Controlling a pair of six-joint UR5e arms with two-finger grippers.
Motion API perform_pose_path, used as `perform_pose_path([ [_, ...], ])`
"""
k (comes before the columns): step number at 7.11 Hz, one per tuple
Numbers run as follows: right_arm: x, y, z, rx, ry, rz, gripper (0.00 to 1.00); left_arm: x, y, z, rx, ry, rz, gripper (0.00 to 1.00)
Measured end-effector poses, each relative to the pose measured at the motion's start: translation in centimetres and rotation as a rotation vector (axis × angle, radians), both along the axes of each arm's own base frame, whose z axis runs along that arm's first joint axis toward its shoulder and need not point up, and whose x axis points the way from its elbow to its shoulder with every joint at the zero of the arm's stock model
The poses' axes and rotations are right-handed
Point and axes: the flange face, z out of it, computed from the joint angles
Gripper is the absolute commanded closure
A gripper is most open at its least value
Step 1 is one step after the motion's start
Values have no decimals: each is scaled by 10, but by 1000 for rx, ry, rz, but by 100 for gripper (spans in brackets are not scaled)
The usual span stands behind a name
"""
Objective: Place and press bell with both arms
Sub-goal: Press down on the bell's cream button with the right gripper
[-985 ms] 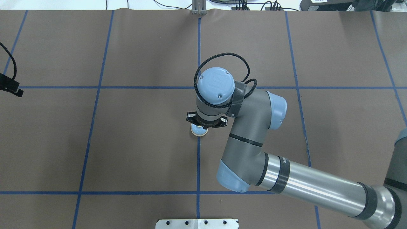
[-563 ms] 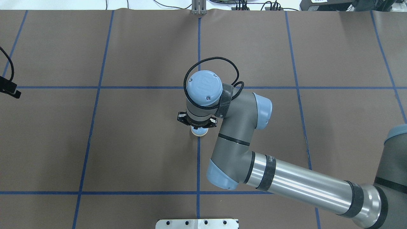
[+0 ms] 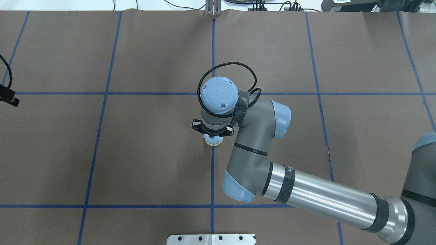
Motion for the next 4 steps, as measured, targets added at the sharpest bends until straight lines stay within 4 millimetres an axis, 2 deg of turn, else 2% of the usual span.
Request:
perform_pose_path([
  [2,0,-1,1,1,3,0,100,-2,4,-1,2,0,0,1],
  [3,8,-4,-4,4,-4,6,100,-3,7,-2,2,1,0,1],
  [4,32,-11,-12,2,-15,21,100,-4,9,-3,3,2,-1,1],
])
